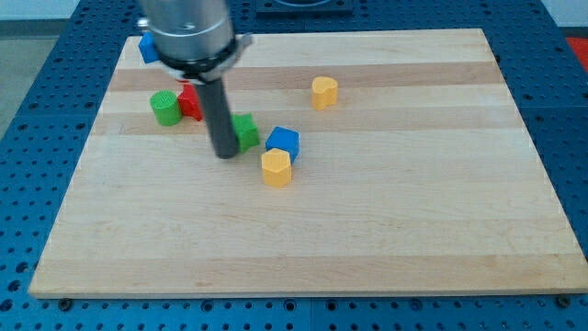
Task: Move blue cube from green star
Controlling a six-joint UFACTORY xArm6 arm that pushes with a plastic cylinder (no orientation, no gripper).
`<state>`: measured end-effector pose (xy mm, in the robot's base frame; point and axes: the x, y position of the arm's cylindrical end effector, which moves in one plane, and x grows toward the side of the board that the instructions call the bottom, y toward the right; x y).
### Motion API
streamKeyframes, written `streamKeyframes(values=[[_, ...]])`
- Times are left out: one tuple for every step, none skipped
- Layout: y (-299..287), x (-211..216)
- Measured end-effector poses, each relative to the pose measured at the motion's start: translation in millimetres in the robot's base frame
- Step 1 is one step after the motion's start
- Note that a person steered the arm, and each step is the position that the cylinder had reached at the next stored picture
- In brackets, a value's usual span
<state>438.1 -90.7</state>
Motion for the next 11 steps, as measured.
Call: streamKeyframes(values=[[5.9,3.0],[0.8,12.4],[25.4,12.4],[37.0,12.4],[37.0,10.8],[37.0,3.5],[37.0,-8.3],[48.8,-24.4],[73.9,-26.1],[81.3,-17.8],[81.3,-0.2]])
